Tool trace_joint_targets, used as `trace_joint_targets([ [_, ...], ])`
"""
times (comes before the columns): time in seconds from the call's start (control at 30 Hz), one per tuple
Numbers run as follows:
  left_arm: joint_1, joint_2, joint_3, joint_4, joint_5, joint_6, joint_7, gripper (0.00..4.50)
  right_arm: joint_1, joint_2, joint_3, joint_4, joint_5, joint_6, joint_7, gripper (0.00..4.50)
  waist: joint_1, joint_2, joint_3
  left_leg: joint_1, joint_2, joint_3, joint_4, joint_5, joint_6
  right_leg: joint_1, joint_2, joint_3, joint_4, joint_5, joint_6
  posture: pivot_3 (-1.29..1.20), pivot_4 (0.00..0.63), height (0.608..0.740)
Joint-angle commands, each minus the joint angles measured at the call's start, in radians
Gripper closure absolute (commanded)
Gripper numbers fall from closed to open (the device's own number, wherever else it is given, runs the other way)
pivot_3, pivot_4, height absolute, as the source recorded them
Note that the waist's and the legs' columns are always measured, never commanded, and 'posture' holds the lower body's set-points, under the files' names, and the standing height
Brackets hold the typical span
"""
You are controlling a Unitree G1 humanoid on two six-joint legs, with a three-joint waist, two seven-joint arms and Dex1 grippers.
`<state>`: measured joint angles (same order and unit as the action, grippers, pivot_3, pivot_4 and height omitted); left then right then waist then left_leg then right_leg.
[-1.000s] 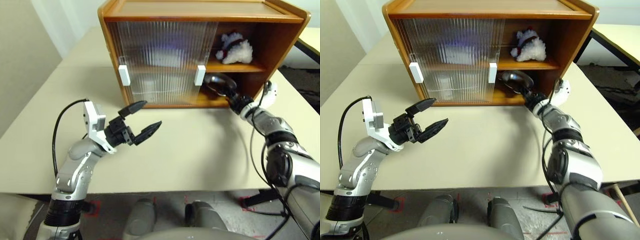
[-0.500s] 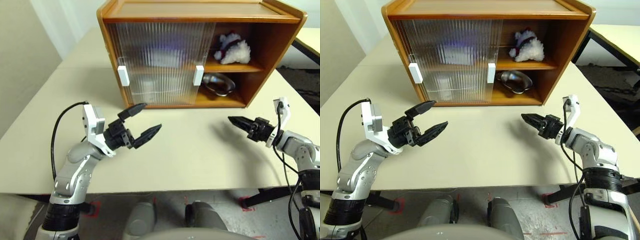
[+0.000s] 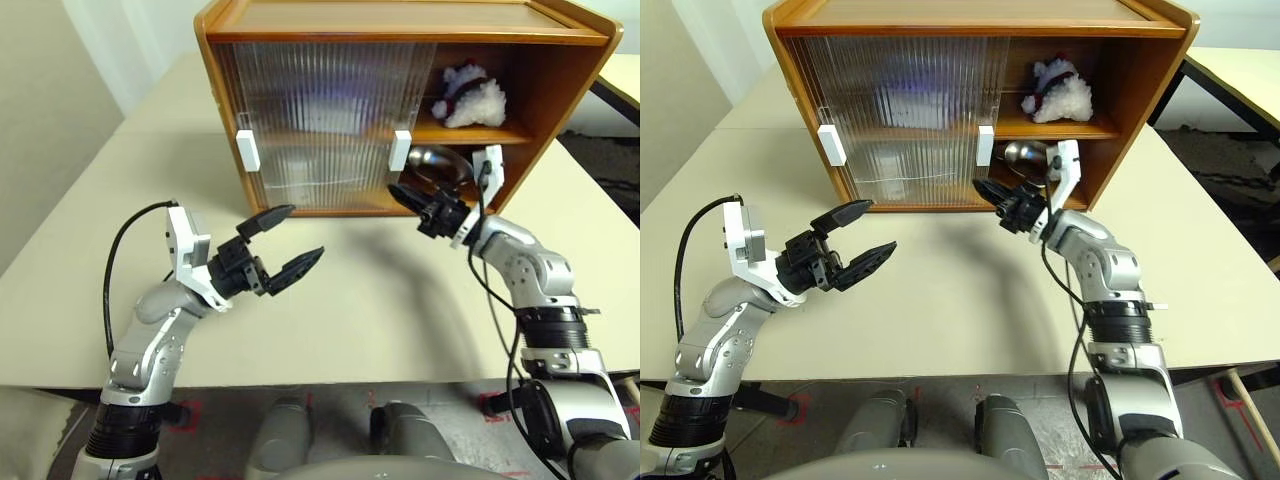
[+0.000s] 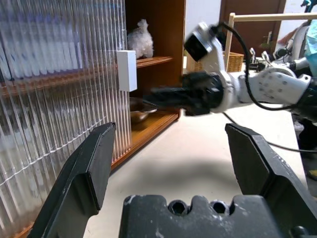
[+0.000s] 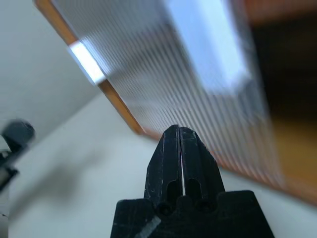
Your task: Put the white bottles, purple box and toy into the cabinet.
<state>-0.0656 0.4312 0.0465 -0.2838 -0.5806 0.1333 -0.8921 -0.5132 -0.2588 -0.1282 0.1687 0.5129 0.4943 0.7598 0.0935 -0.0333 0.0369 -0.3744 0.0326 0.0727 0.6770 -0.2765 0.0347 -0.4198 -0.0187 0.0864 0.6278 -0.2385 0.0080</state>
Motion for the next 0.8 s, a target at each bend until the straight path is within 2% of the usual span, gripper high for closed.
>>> trace_joint_targets([
  [0.03, 0.002, -0.003, -0.006, 0.015, 0.012, -0.004, -0.001, 0.0, -0.031, 0.024, 0.009, 0.027, -0.017, -0.03, -0.039, 4.47, 0.006, 0.0, 0.0, 0.0, 0.0, 0.0, 0.0, 0.0, 0.0, -0.001, 0.0, 0.0, 0.0, 0.0, 0.0, 0.25, 0.004, 0.74],
  [0.33, 0.006, -0.012, -0.01, 0.017, 0.02, -0.012, 0.005, 0.0, -0.099, 0.105, -0.009, 0.103, -0.065, -0.143, -0.157, 4.47, 0.008, 0.0, 0.0, -0.001, 0.0, 0.001, 0.0, 0.0, 0.0, -0.002, 0.0, 0.0, 0.002, 0.0, -0.001, 0.26, 0.002, 0.74],
  [0.8, 0.004, -0.025, -0.018, 0.023, 0.027, -0.015, 0.007, 0.0, -0.109, 0.084, -0.062, 0.137, -0.114, -0.301, -0.292, 4.47, 0.009, -0.001, 0.0, -0.001, -0.001, 0.002, 0.001, 0.0, 0.0, -0.005, 0.0, 0.001, 0.008, 0.0, -0.002, 0.25, 0.003, 0.74],
])
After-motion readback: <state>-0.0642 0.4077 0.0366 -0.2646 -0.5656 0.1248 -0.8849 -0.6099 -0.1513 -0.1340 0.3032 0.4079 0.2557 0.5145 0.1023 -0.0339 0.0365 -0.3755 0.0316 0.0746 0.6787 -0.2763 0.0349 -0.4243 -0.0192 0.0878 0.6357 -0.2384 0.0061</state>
